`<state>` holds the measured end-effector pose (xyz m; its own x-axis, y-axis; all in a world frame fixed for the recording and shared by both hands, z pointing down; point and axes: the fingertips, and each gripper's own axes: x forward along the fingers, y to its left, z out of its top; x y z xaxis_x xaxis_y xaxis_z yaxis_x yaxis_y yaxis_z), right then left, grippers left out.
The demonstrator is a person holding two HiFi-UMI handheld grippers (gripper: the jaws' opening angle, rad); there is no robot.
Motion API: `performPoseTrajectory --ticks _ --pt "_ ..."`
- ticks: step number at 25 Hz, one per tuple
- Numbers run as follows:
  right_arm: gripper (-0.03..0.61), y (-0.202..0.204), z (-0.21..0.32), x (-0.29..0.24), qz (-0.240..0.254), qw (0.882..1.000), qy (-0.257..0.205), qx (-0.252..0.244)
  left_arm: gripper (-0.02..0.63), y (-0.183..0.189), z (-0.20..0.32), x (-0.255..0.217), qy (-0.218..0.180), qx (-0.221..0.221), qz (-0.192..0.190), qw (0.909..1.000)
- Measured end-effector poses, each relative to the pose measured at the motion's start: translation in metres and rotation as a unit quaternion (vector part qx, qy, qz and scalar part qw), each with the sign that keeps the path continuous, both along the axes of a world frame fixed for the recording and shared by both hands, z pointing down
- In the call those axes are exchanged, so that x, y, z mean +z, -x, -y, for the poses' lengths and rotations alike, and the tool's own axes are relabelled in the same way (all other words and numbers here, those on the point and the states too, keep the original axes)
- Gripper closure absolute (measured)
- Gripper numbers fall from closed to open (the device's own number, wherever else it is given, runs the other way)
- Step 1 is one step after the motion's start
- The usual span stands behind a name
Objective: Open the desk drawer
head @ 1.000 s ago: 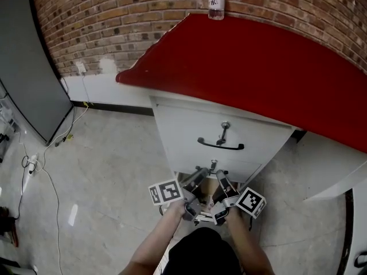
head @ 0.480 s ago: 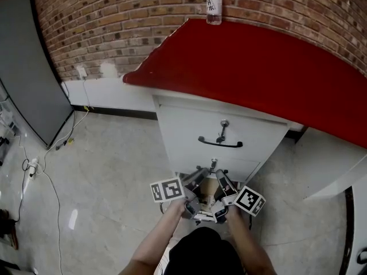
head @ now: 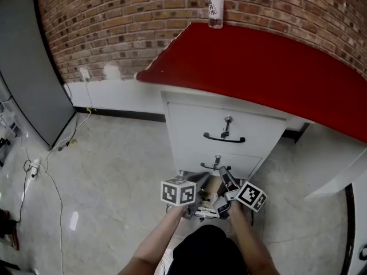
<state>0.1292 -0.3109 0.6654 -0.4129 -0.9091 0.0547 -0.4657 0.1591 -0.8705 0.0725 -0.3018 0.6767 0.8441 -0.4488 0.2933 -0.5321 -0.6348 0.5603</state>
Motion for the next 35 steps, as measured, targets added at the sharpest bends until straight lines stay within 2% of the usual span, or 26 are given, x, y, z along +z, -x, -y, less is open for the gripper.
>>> performPoseTrajectory --ticks 1,4,5,7,9,12,19,24,31,35 --pt "0.508 0.000 0.000 0.000 0.006 1.000 0.001 0.002 0.611 0.000 -0.005 0.002 -0.004 0.006 0.007 0.9999" --pt "0.518 0.000 -0.003 0.002 0.019 1.000 0.000 0.005 0.611 0.012 -0.007 0.005 0.049 -0.027 -0.058 0.9968" --pt "0.528 0.001 -0.004 0.002 0.014 1.000 -0.002 0.004 0.611 0.017 -0.006 0.007 0.057 -0.038 -0.066 0.9954" --pt "0.534 0.003 -0.006 0.002 0.000 1.000 -0.007 0.001 0.609 0.025 -0.007 0.010 0.051 -0.048 -0.052 0.9962" --pt "0.537 0.003 -0.008 0.002 0.007 1.000 -0.007 0.001 0.609 0.029 -0.010 0.011 0.039 -0.050 -0.038 0.9972" --pt "0.543 0.003 -0.008 0.002 0.033 0.999 -0.008 0.005 0.609 0.029 -0.013 0.008 0.035 -0.050 -0.046 0.9971" --pt "0.546 0.005 -0.015 -0.002 0.020 0.999 -0.035 -0.003 0.609 0.031 -0.022 0.009 0.030 -0.042 -0.040 0.9979" --pt "0.546 0.007 -0.017 -0.002 0.015 0.999 -0.036 -0.002 0.609 0.041 -0.023 0.007 0.026 -0.047 -0.042 0.9977" --pt "0.549 0.012 -0.031 -0.010 0.020 0.998 -0.063 -0.010 0.609 0.044 -0.027 -0.009 0.008 -0.040 -0.058 0.9975" --pt "0.549 0.017 -0.040 -0.016 0.003 0.997 -0.076 -0.024 0.609 0.044 -0.035 -0.017 0.000 -0.032 -0.058 0.9978"
